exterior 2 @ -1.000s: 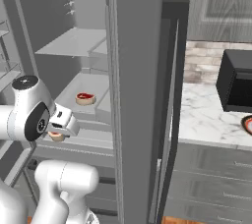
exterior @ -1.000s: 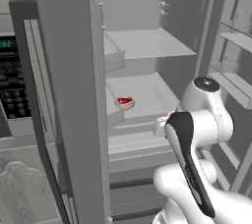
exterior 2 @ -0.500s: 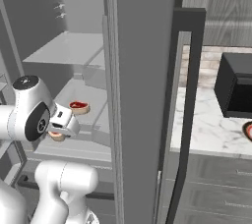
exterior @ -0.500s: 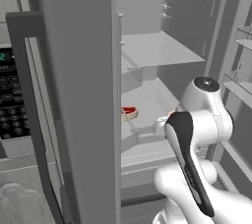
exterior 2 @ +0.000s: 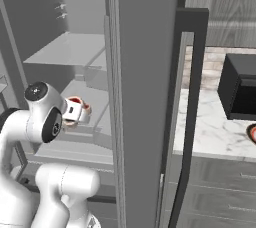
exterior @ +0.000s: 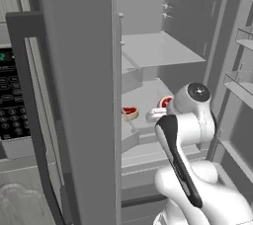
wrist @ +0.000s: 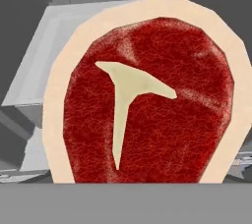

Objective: Place the steak on the counter behind the older steak on the same shelf of the fridge to maintain FIFO order. Close the fridge door when finished.

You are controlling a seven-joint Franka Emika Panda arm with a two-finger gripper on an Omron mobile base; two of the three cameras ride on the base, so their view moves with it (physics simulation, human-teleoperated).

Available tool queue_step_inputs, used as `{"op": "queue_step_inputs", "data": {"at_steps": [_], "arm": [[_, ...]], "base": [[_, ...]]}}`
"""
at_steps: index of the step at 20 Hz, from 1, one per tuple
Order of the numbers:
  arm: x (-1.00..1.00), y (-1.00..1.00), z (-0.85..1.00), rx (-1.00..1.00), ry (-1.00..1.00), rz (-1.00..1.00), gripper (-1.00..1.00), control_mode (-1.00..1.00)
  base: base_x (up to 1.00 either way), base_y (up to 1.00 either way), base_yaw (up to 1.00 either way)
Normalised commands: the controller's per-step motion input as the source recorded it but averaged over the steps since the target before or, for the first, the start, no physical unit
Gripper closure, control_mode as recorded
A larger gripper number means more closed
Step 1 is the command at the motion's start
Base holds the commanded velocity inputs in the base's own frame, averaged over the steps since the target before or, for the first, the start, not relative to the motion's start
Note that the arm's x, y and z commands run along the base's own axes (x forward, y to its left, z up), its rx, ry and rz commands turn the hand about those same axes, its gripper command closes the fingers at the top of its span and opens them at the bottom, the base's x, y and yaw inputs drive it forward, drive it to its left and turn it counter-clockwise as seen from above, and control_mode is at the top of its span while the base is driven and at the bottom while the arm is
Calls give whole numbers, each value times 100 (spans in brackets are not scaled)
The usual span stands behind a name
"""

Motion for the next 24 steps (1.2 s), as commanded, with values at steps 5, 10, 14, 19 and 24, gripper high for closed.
{"op": "queue_step_inputs", "data": {"at_steps": [5, 10, 14, 19, 24], "arm": [[89, -1, -4, 0, -4, 0, 100, -100], [90, -12, -1, 0, 14, 0, 100, -100], [75, -12, -16, 0, 10, 0, 100, -100], [69, -7, -3, 0, 14, 0, 100, -100], [58, -1, -36, -1, 6, 0, 100, -100]], "base": [[0, 0, 0], [0, 0, 0], [0, 0, 0], [0, 0, 0], [0, 0, 0]]}}
